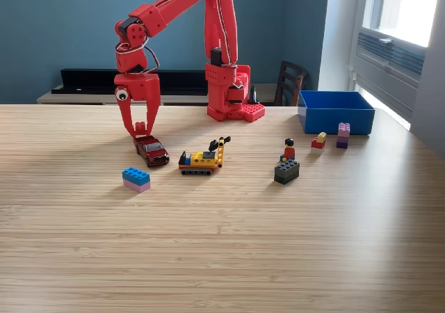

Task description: Grasp a lego block and put it in the bin.

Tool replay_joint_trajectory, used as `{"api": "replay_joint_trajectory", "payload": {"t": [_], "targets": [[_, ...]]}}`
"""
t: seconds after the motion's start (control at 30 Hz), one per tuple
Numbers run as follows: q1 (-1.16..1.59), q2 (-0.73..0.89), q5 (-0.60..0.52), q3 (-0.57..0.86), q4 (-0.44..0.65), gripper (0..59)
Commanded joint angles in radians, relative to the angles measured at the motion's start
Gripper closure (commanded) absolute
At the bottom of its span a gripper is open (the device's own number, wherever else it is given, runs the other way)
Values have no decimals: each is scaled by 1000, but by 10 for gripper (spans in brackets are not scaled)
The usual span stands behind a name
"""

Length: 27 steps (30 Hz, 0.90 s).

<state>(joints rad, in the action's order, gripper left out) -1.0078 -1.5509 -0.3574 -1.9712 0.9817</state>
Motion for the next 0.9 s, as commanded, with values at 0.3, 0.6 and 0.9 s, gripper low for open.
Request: {"api": "replay_joint_trajectory", "payload": {"t": [0.3, 0.6, 0.9], "targets": [[275, -20, 110, 502, 580, 585], [787, -32, 40, 603, 761, 585], [1388, -32, -21, 644, 764, 585]]}}
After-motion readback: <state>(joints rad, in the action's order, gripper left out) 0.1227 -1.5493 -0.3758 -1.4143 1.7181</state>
